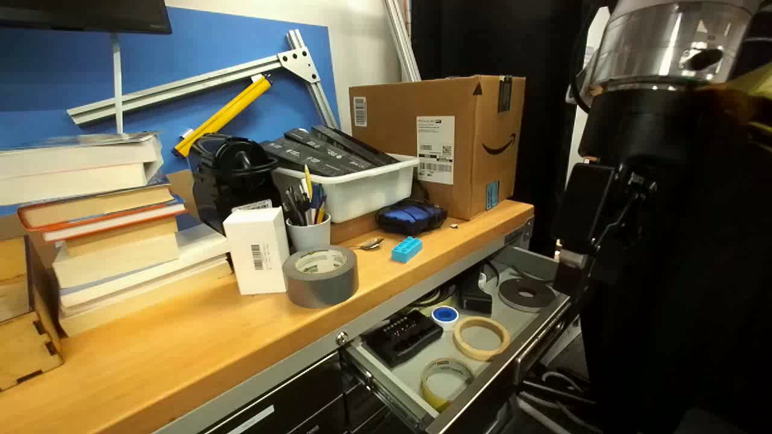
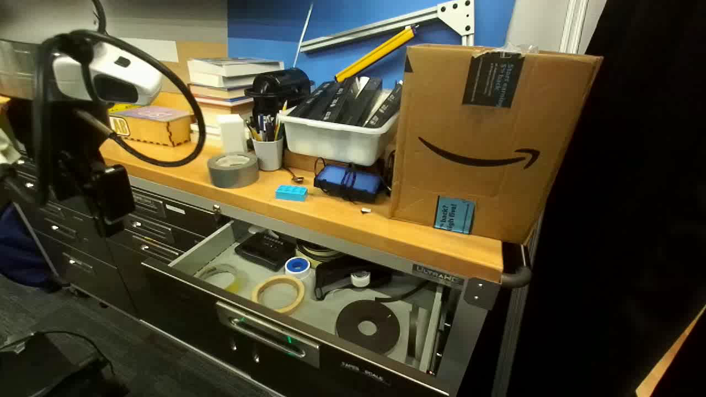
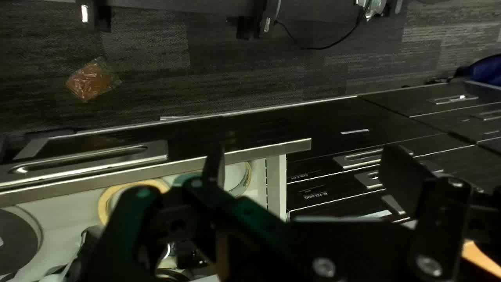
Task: Pick up the blue object from the counter and put it in the open drawer and close it
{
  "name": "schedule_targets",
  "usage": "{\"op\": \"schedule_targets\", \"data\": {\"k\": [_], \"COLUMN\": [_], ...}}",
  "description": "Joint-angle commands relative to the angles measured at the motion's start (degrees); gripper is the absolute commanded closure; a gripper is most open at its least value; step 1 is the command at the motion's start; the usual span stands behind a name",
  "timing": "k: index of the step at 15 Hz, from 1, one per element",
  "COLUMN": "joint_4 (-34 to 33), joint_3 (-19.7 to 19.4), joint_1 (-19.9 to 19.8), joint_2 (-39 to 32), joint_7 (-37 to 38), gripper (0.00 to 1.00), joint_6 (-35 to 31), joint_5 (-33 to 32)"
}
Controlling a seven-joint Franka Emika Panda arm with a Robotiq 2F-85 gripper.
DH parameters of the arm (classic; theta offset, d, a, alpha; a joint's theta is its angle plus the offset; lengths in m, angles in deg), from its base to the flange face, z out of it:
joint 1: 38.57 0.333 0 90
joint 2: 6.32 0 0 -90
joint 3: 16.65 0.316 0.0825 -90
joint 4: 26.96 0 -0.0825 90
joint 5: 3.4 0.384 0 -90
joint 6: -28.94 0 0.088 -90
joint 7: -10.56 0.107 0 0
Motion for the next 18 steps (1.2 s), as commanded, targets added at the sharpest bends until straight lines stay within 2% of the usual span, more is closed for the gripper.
{"op": "schedule_targets", "data": {"k": [1,6,9,12,16,18], "joint_4": [-0.01,0.05,-4.23,-8.97,-11.24,-12.11], "joint_3": [0.63,0.64,7.14,13.17,21.42,24.29], "joint_1": [-0.74,-0.75,-2.21,-3.56,-9.51,-13.08], "joint_2": [-0.17,-0.64,-4.58,-11.94,-22.32,-27.64], "joint_7": [-0.50,-0.51,6.22,13.19,27.72,34.86], "gripper": [0.00,0.00,0.00,0.00,0.00,0.00], "joint_6": [0.32,0.34,-5.94,-14.98,-28.64,-35.08], "joint_5": [0.51,0.51,-2.51,-5.96,-14.55,-19.96]}}
